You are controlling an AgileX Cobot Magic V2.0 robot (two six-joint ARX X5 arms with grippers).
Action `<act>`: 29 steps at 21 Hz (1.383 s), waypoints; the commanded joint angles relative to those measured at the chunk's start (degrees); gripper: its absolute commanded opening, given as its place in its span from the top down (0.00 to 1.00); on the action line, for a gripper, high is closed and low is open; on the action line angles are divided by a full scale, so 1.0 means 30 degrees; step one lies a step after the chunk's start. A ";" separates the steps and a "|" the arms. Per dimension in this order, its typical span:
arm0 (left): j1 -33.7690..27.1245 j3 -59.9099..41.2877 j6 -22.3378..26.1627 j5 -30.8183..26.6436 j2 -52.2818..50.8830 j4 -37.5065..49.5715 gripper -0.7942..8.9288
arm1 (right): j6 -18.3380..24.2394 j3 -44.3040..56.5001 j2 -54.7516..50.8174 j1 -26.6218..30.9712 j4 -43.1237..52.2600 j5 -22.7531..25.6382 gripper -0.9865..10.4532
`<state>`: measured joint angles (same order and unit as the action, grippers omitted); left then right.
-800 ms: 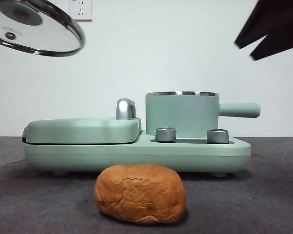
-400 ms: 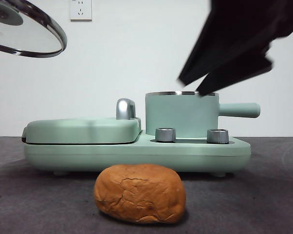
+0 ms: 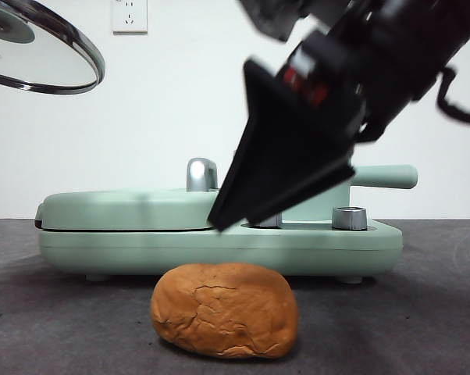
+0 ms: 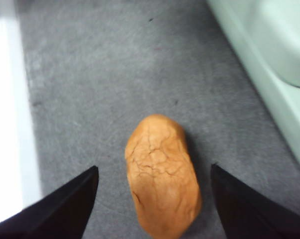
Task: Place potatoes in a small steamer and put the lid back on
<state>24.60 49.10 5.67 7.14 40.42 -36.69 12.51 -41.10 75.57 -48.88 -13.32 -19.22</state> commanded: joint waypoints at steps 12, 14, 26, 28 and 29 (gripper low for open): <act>-0.0393 0.0248 0.0095 -0.0102 0.0000 0.0525 0.90 | 0.1472 -0.0335 0.3694 -0.0430 0.1377 0.0583 0.59; -0.0408 0.0248 0.0109 -0.0102 0.0000 0.0525 0.90 | 0.1384 -0.0342 0.3745 -0.0532 0.1311 0.0597 0.68; -0.0597 0.0248 0.0073 -0.0109 0.0000 0.0525 0.90 | -0.3395 -0.4626 -0.0379 0.0408 -0.8298 0.3555 0.69; -0.0597 0.0248 0.0066 -0.0102 0.0000 0.0517 0.90 | -0.3993 -0.6863 -0.0372 0.1195 -1.0520 0.3934 0.69; -0.0597 0.0248 -0.0007 -0.0102 0.0000 0.0525 0.90 | -0.4182 -0.7847 -0.0372 0.1647 -1.0958 0.3978 0.69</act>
<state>22.72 49.10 5.78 6.79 40.42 -36.69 1.91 -63.35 73.80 -43.40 -46.72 -7.46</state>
